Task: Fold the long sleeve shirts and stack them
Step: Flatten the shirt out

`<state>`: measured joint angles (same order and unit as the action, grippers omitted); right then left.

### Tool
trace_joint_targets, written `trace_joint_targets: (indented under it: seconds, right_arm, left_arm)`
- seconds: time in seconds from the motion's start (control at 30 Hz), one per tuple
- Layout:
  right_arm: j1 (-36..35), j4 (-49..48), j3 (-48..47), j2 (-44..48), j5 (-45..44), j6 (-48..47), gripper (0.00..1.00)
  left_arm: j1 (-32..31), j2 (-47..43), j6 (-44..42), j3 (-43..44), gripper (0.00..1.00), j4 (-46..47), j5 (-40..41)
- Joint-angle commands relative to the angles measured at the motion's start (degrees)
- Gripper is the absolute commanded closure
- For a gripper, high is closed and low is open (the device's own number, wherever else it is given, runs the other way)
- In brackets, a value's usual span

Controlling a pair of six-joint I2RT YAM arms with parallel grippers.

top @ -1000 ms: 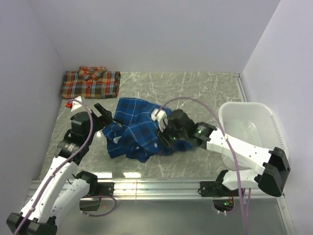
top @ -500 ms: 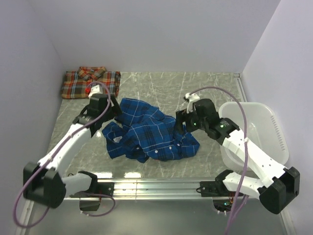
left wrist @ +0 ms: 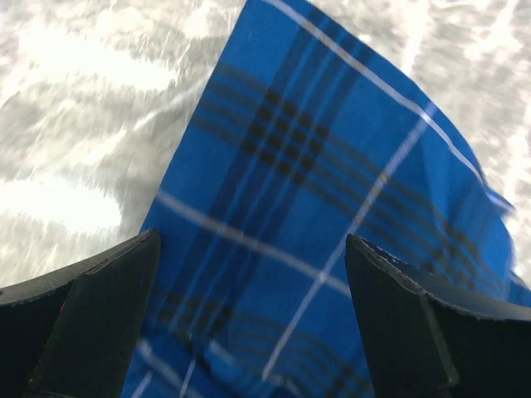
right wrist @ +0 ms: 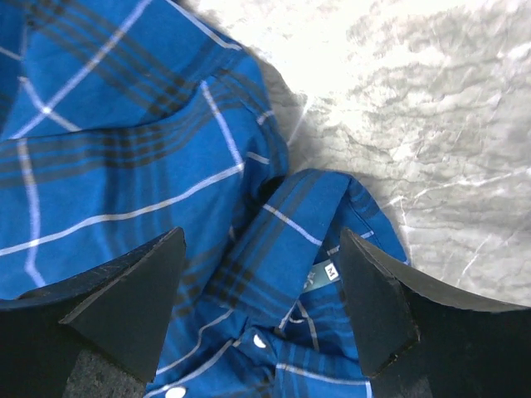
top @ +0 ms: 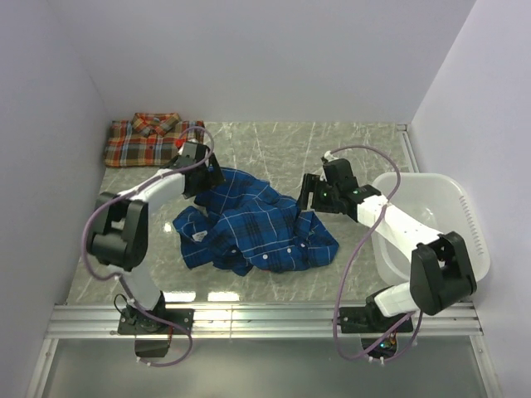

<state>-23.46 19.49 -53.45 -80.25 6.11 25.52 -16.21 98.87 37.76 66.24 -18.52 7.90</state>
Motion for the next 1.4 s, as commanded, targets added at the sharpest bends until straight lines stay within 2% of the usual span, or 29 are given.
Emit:
trace_joint_targets:
  seconds: [0.0, 0.23, 0.47, 0.57, 0.63, 0.7, 0.8, 0.9, 1.13, 1.23, 1.33, 1.37]
  right_arm:
    - [0.00, -4.11, 1.16, 0.01, -1.80, 1.64, 0.18]
    - [0.00, -3.49, 3.61, -4.30, -0.05, 2.08, 0.20]
    - [-0.09, -2.88, 5.29, -9.13, 0.31, 2.96, 0.31]
    - [0.00, -1.91, 5.46, -10.54, -0.48, 3.22, 0.42]
    - [0.17, -1.47, 5.46, -11.07, -0.83, 3.22, 0.56]
    - [0.96, -0.85, 5.55, -11.25, -1.80, 3.57, 0.71]
    - [2.97, -0.94, 6.16, -10.63, -3.90, 4.27, 0.81]
    - [4.38, -2.78, 7.66, -6.95, -6.02, 6.03, 1.00]
    - [4.48, -6.12, 5.47, 2.89, -12.07, 7.26, 1.00]
    - [5.00, -5.87, 3.37, 3.26, -12.26, 6.92, 1.00]
    - [4.92, -1.56, -0.59, 0.81, -11.31, 4.55, 0.88]
    - [4.92, -0.69, -1.04, 0.62, -10.25, 3.67, 0.72]
  left_arm:
    - [-0.31, 4.04, 0.21, 5.39, 0.01, -0.28, 1.75]
    - [-1.55, 10.99, 0.38, 6.98, 0.02, -2.75, 6.85]
    - [0.56, 10.29, 2.84, 1.54, 0.20, -1.95, 10.73]
    - [2.57, 8.89, 4.43, -1.36, 0.27, -1.43, 10.73]
    - [4.77, 7.04, 5.39, -3.91, 0.31, -0.99, 10.64]
    - [6.62, 5.03, 6.18, -5.41, 0.32, -0.55, 10.21]
    - [10.48, 2.04, 6.97, -8.31, 0.32, 0.41, 9.50]
    - [13.74, 0.02, 7.50, -9.55, 0.33, 0.51, 9.07]
    - [20.07, -1.75, 8.39, -10.34, 0.37, 1.65, 5.47]
    - [20.69, -1.66, 8.47, -9.73, 0.37, 1.74, 4.41]
    - [20.60, -4.20, 7.60, -9.99, 0.34, 2.88, 0.91]
    - [20.43, -5.08, 7.07, -9.90, 0.32, 2.88, 0.19]
